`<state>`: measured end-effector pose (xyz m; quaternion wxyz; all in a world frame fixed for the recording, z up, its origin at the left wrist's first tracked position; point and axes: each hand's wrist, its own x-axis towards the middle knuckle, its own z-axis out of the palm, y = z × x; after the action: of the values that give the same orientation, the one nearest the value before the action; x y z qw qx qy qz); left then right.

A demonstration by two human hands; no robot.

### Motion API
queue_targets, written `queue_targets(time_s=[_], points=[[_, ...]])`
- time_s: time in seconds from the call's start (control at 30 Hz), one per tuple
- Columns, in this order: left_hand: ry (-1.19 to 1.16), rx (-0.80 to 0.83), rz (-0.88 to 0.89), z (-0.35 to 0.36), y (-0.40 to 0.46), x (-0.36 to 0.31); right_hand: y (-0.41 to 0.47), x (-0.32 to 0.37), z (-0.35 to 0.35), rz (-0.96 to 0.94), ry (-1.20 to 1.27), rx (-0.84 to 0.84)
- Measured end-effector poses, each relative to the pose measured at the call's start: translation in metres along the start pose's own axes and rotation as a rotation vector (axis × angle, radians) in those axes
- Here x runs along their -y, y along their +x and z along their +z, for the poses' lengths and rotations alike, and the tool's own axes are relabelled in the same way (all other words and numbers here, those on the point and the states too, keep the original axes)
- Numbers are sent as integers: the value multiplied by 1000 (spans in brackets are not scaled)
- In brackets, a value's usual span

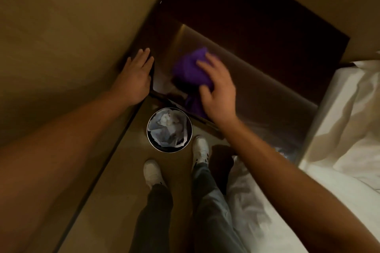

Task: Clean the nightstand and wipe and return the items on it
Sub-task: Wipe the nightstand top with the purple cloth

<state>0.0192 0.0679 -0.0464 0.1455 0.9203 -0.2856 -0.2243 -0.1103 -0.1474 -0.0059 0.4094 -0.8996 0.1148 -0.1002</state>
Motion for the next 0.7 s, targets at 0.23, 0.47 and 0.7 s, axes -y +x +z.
queue_targets(time_s=[0.23, 0.47, 0.7], points=[[-14, -35, -33, 7, 2, -2, 150, -54, -31, 196, -182, -76], [17, -33, -43, 7, 0, -4, 200, -65, -2, 88, -491, 278], [-121, -50, -45, 1, 2, -5, 120, -23, 33, -214, -455, 511]])
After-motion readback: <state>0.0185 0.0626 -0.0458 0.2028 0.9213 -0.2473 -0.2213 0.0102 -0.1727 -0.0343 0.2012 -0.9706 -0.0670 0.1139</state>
